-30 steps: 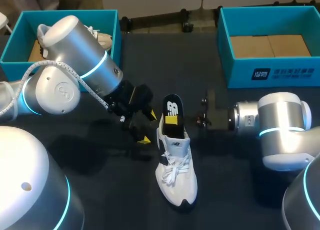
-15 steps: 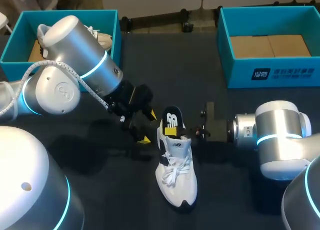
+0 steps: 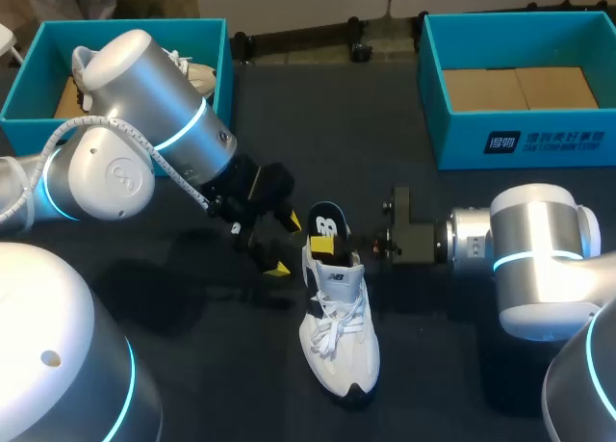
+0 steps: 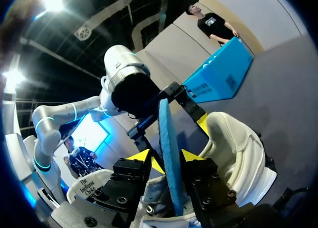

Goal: Take the shoe out of the shoebox, open the shoe tongue, remove and reinsert the insole, then place the shoe into the shoebox

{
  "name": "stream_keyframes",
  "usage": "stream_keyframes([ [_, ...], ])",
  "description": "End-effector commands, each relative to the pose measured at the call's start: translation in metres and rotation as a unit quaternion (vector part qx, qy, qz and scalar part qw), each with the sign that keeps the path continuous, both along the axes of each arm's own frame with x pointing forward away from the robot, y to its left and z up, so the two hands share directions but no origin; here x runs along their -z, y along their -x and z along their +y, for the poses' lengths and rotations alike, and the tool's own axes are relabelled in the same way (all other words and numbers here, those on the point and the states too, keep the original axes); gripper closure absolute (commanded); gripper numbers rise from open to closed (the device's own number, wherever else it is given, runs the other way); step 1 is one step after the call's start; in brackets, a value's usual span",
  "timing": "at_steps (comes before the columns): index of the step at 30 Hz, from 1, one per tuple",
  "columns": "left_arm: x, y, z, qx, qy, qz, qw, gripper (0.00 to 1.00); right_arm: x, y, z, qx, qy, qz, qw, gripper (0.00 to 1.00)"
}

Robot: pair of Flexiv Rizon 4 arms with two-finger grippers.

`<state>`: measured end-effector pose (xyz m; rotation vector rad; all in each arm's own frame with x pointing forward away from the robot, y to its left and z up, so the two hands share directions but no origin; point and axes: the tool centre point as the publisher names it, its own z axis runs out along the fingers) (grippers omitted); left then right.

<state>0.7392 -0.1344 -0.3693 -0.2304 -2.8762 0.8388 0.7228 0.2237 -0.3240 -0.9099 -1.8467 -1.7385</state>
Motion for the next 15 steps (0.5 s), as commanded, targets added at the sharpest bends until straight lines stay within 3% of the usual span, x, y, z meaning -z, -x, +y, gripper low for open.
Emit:
stream_keyframes([
  [1,0.001,0.0,0.0,0.0,0.0,0.0,1.0,0.0,-0.006,-0.003,-0.004,-0.001,0.006,0.001,1.0,0.64],
  [8,0.001,0.0,0.0,0.0,0.0,0.0,1.0,0.0,-0.004,-0.013,-0.01,0.006,-0.007,0.002,1.0,0.76],
  [10,0.001,0.0,0.0,0.0,0.0,0.0,1.0,0.0,-0.003,-0.015,-0.01,0.007,-0.009,0.004,1.0,0.83],
  [11,0.001,0.0,0.0,0.0,0.0,0.0,1.0,0.0,-0.001,-0.017,-0.01,0.007,-0.012,0.007,1.0,0.95],
  [12,0.001,0.0,0.0,0.0,0.0,0.0,1.0,0.0,0.001,-0.018,-0.01,0.008,-0.012,0.012,1.0,1.0],
  [15,0.001,0.0,0.0,0.0,0.0,0.0,1.0,0.0,0.005,-0.018,-0.011,0.012,-0.014,0.023,1.0,1.0],
])
